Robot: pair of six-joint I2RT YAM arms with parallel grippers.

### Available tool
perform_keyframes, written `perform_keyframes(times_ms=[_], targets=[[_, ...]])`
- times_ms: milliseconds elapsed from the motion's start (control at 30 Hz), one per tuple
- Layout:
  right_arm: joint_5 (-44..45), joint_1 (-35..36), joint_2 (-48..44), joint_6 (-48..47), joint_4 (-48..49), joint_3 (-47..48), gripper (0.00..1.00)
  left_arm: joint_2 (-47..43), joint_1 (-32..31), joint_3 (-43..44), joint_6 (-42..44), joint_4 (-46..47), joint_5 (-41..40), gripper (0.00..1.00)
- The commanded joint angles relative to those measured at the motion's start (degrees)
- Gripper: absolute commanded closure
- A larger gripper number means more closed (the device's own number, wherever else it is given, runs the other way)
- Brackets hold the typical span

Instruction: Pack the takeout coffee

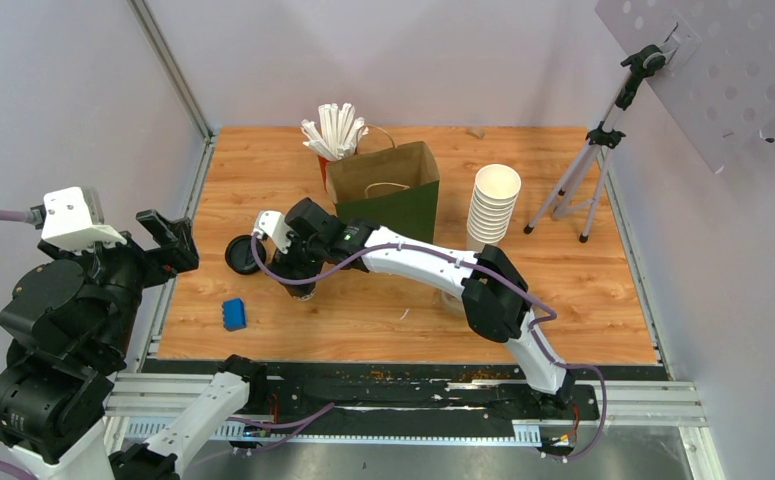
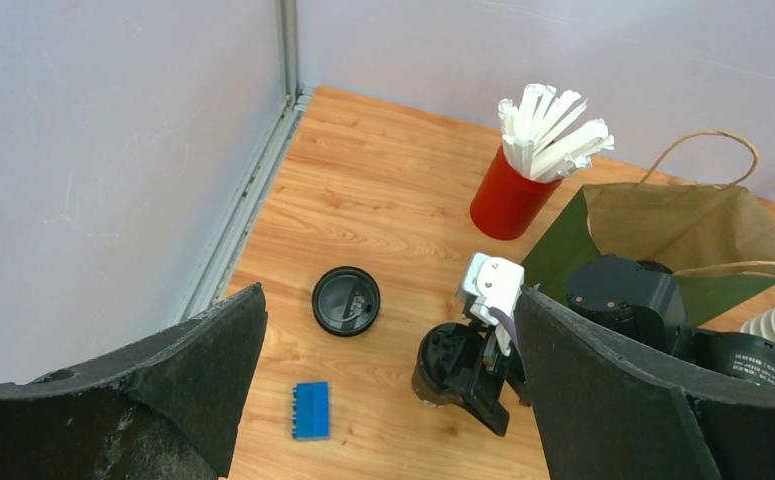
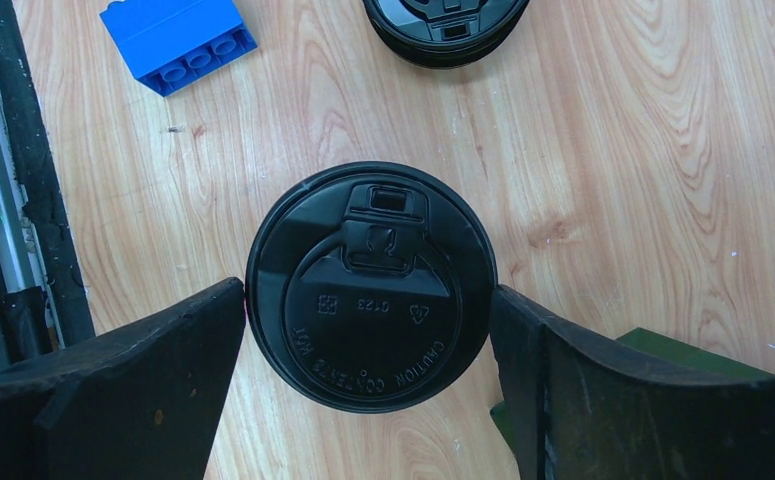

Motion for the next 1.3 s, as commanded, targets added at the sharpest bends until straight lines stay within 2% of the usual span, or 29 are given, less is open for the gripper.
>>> perform_keyframes(times_ms=[0,133,433,800,1033,1267], targets=[[-0.9,-0.2,-1.2,1.0,0.1,3.1,0.09,0.1,-0.2,-0.3,1.0,2.2,-0.5,0.0],[-1.4,-0.4,-1.4,2.2,0.3,3.4,0.09,0.2,-0.2,-0.6,1.1,2.2,-0.2,0.0],[-1.7,-0.7,-1.1,2.3,0.5,3.2,0.16,0.0,-0.2,-0.5,0.9,2.3,-0.4,0.0],[-0.3,-0.7,-0.1,0.9,0.2,2.3,0.18,0.1,-0.2,-0.4,0.9,2.0,-0.1,0.0],[-0.1,-0.7,-0.5,0.1,0.6,0.9,0.28,0.9,-0.2,-0.7,-0.1,0.8,-0.5,0.0],[0.8,-0.5,-0.5,-1.6,0.1,-0.6,0.21,0.8,-0.2,-1.8,-1.8,0.4,-1.0,0.0]])
